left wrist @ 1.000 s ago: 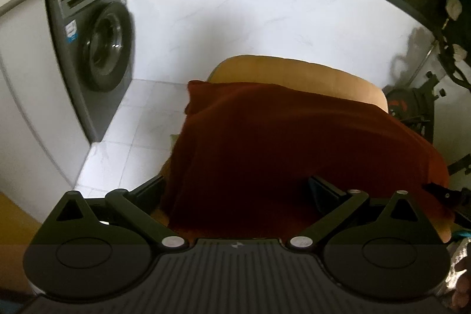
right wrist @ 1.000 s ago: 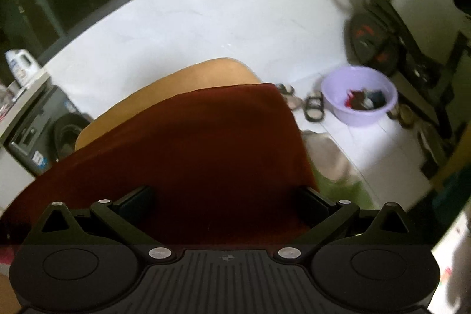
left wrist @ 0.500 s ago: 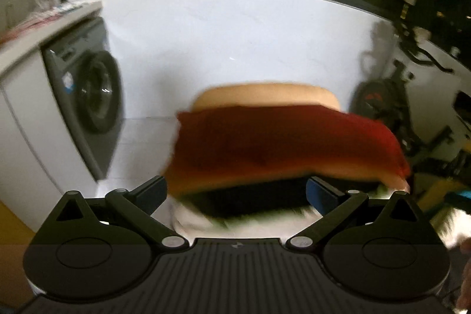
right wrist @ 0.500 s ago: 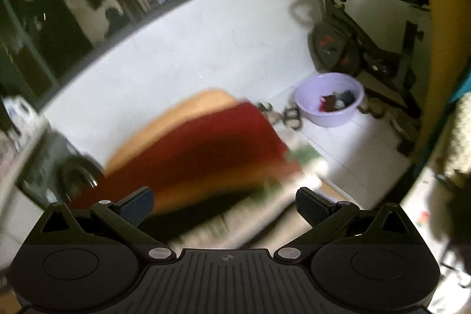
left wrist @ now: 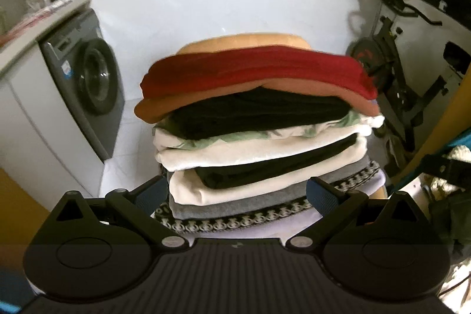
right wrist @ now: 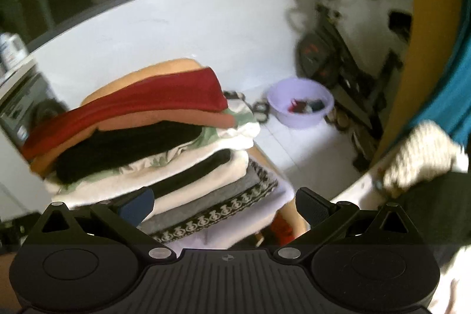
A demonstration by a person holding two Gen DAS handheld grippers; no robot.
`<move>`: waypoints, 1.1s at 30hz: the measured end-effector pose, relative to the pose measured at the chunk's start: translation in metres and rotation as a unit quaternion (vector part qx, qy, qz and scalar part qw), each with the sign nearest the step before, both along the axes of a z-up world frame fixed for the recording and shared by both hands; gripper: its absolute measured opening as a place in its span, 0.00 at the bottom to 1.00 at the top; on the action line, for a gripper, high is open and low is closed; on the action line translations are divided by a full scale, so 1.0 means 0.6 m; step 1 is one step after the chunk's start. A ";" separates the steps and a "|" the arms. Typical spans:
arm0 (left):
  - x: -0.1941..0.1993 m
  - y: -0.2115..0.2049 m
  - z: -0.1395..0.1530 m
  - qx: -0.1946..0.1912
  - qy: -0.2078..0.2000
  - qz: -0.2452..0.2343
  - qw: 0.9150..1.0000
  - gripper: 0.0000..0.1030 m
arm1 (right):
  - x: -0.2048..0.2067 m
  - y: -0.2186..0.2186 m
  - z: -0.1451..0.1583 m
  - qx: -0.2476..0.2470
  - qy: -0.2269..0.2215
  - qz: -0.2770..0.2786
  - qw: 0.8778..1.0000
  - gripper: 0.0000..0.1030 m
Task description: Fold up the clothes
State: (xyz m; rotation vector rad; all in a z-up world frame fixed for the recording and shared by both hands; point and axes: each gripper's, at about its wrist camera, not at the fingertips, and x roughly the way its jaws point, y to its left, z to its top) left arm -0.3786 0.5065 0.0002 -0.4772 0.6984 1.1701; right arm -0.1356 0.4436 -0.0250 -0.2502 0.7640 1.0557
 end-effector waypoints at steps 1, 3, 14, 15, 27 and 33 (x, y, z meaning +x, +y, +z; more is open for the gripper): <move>0.011 -0.021 0.004 0.005 -0.002 0.010 1.000 1.00 | 0.005 -0.017 0.006 0.006 -0.014 0.014 1.000 0.99; 0.031 -0.064 0.006 0.003 -0.011 0.029 1.000 1.00 | 0.020 -0.063 0.018 0.016 -0.029 0.036 0.999 0.99; 0.126 -0.315 -0.017 -0.038 0.011 0.085 0.996 1.00 | 0.102 -0.290 0.008 0.038 -0.029 0.121 0.991 0.99; 0.130 -0.329 -0.017 -0.042 0.011 0.087 0.995 1.00 | 0.104 -0.303 0.010 0.038 -0.031 0.128 0.991 0.99; 0.149 -0.416 -0.006 -0.044 0.027 0.057 0.997 1.00 | 0.114 -0.385 0.004 0.000 0.007 0.111 0.994 0.99; 0.100 -0.442 -0.002 -0.052 0.050 0.054 0.996 1.00 | 0.069 -0.384 0.006 -0.020 0.033 0.094 0.995 0.99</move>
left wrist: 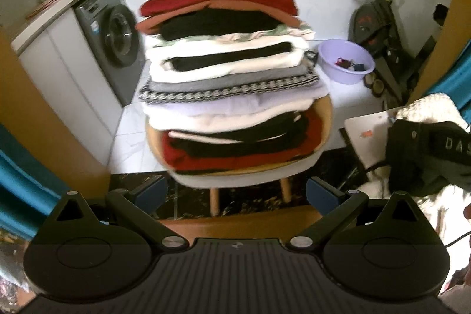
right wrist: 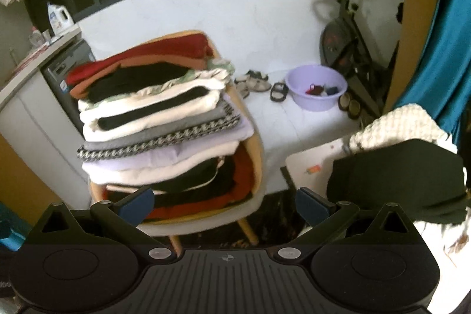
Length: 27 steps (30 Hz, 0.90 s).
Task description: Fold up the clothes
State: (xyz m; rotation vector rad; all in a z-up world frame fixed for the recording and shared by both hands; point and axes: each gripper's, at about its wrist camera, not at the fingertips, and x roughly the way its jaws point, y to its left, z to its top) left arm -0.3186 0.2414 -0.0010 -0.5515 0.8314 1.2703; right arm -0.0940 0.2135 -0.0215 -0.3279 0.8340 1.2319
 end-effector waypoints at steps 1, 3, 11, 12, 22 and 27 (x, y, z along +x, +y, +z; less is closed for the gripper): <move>-0.012 -0.004 0.003 0.004 -0.003 0.006 1.000 1.00 | -0.017 0.003 0.003 -0.002 -0.005 0.009 1.000 0.99; -0.033 -0.008 0.007 0.008 -0.007 0.014 1.000 1.00 | -0.050 0.004 0.007 -0.004 -0.020 0.029 0.999 0.99; -0.084 -0.016 -0.001 -0.017 -0.028 0.019 0.999 1.00 | -0.117 -0.006 0.031 -0.006 -0.047 0.038 0.998 0.99; -0.087 -0.018 -0.003 -0.020 -0.029 0.017 0.999 1.00 | -0.118 -0.007 0.030 -0.009 -0.045 0.033 0.998 0.99; -0.097 -0.027 -0.016 -0.045 -0.041 -0.010 0.998 1.00 | -0.144 -0.031 0.024 -0.033 -0.062 0.024 0.997 0.99; -0.092 -0.031 -0.014 -0.043 -0.048 -0.034 0.997 1.00 | -0.137 -0.047 0.024 -0.033 -0.053 0.001 0.998 0.99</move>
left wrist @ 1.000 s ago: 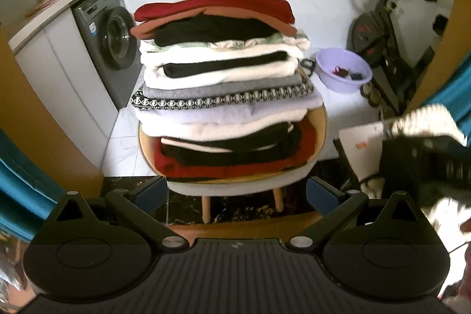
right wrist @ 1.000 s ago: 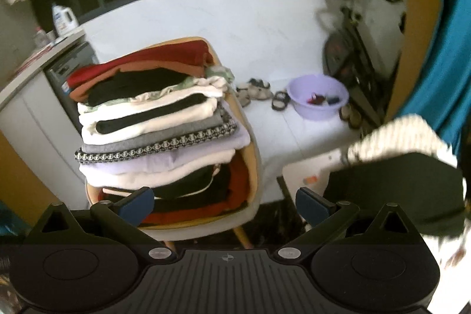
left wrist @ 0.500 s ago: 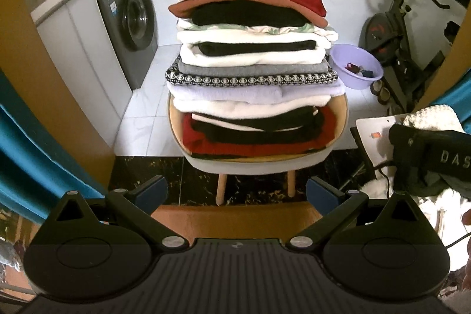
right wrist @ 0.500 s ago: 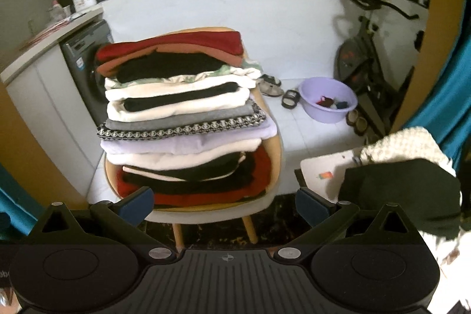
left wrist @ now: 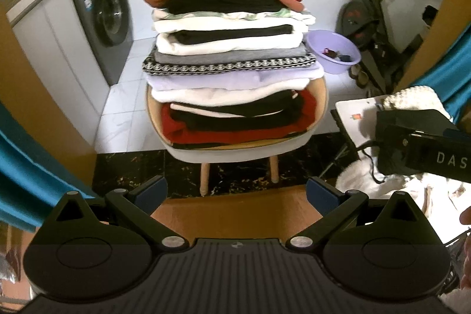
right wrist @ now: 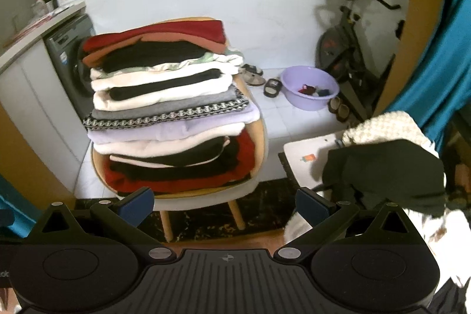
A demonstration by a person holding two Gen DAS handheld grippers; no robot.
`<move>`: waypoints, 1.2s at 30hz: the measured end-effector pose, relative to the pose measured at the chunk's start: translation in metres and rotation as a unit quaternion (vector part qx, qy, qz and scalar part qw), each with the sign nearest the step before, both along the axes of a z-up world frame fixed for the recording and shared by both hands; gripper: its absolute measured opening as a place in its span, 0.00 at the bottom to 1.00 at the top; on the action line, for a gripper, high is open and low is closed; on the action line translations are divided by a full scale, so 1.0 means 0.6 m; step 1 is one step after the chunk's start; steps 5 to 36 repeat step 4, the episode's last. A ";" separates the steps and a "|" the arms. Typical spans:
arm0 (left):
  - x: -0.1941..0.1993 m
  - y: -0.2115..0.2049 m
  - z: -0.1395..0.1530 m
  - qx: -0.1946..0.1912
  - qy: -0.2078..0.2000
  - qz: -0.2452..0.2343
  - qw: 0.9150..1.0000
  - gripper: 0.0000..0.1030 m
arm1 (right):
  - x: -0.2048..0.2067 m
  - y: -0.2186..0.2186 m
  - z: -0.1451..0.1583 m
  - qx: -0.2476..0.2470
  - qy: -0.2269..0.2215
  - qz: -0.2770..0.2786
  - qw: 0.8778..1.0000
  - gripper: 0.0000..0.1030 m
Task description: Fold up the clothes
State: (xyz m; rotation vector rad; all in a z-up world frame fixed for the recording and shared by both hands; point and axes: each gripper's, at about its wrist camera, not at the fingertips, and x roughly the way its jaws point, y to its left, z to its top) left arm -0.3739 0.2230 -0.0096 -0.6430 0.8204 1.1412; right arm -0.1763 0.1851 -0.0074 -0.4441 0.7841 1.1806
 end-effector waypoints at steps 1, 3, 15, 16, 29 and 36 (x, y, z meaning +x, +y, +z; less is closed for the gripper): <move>0.000 0.000 0.000 0.000 -0.004 -0.002 1.000 1.00 | 0.001 -0.002 0.000 -0.001 0.001 -0.003 1.000 0.99; 0.001 -0.001 0.001 0.001 -0.008 -0.005 1.000 1.00 | 0.002 -0.006 0.000 -0.001 0.001 -0.008 1.000 0.99; 0.001 0.000 0.001 0.002 -0.008 -0.006 1.000 1.00 | 0.003 -0.008 0.000 0.000 0.001 -0.010 1.000 0.99; 0.001 0.000 0.001 0.002 -0.008 -0.006 1.000 1.00 | 0.003 -0.008 0.000 0.000 0.001 -0.010 1.000 0.99; 0.001 0.000 0.001 0.002 -0.008 -0.006 1.000 1.00 | 0.003 -0.008 0.000 0.000 0.001 -0.010 1.000 0.99; 0.001 0.000 0.001 0.002 -0.008 -0.006 1.000 1.00 | 0.003 -0.008 0.000 0.000 0.001 -0.010 1.000 0.99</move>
